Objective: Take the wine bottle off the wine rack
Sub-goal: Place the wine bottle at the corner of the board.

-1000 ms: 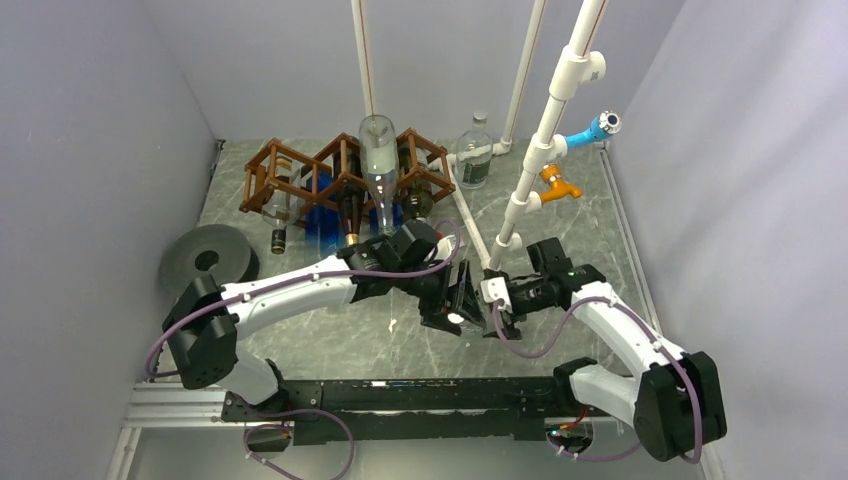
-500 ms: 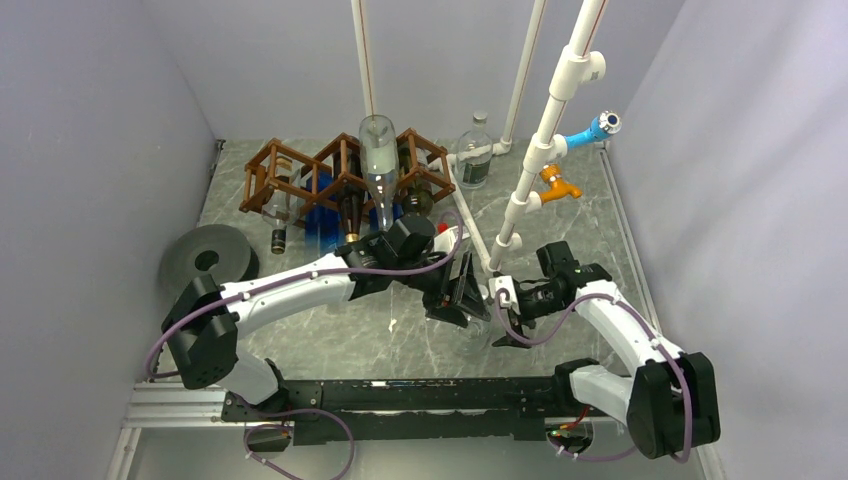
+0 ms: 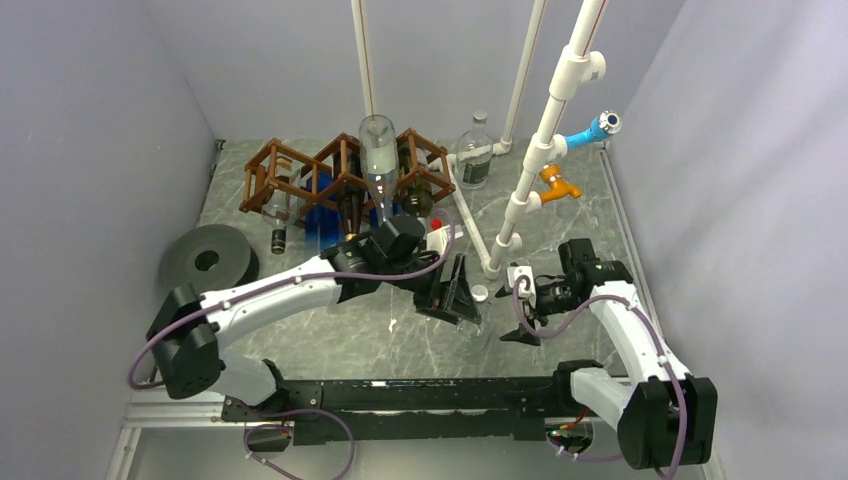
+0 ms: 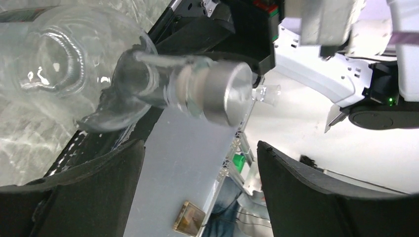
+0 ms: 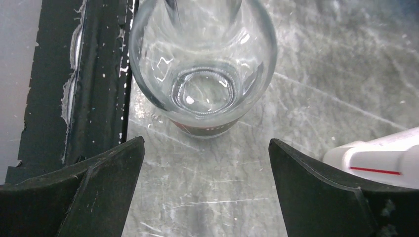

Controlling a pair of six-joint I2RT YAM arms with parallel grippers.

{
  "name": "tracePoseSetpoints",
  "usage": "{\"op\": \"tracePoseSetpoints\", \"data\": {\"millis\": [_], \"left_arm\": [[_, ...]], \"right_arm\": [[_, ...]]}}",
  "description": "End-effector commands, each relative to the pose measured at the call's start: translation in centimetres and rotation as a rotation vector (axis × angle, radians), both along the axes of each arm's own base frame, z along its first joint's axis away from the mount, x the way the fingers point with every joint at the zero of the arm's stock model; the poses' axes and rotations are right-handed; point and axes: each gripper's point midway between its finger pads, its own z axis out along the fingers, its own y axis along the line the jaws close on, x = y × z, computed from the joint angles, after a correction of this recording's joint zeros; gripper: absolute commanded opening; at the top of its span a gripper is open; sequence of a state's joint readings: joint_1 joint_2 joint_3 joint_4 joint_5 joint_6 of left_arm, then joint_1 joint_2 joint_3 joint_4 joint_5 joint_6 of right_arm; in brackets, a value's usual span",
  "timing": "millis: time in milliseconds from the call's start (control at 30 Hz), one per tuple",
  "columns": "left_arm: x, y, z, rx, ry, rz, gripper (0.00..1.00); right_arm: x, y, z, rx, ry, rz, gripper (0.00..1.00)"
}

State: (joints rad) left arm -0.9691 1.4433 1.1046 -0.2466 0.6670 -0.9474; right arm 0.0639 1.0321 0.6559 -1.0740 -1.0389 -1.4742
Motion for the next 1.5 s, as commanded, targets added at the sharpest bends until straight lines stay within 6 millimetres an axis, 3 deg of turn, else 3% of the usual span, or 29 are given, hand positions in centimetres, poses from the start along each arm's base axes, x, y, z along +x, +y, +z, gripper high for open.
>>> {"op": "tracePoseSetpoints", "data": {"millis": [0,167,333,633,867,1233,1467], "left_arm": [[0.4,2.0,2.2,-0.044,-0.184,0.027,0.9],[1.0,3.9,3.2,-0.066,-0.313,0.089,0.92],[3.3,7.1,4.1,-0.006,-0.486,0.247,0.92],[5.4,13.3,6.1,-0.003,-0.688,0.524,0.95],[5.6,16.5,6.1,-0.012,-0.726,0.649,1.0],[5.8,17.4,5.4,0.049,-0.747,0.656,1.0],[5.8,17.9,5.2,0.049,-0.754,0.669,1.0]], "right_arm": [[0.0,0.9,4.3,0.079,-0.038,0.006,0.99],[-1.0,1.4,7.1,0.126,-0.031,0.024,0.99],[-1.7,2.3,9.6,0.154,-0.025,0.06,0.99],[-0.8,4.3,12.2,0.161,-0.012,0.108,0.98],[-0.3,5.6,12.0,0.15,0.006,0.135,0.96],[-0.1,7.7,10.7,0.095,0.003,0.181,0.82],[-0.3,7.7,9.7,0.078,-0.008,0.185,0.69]]}}
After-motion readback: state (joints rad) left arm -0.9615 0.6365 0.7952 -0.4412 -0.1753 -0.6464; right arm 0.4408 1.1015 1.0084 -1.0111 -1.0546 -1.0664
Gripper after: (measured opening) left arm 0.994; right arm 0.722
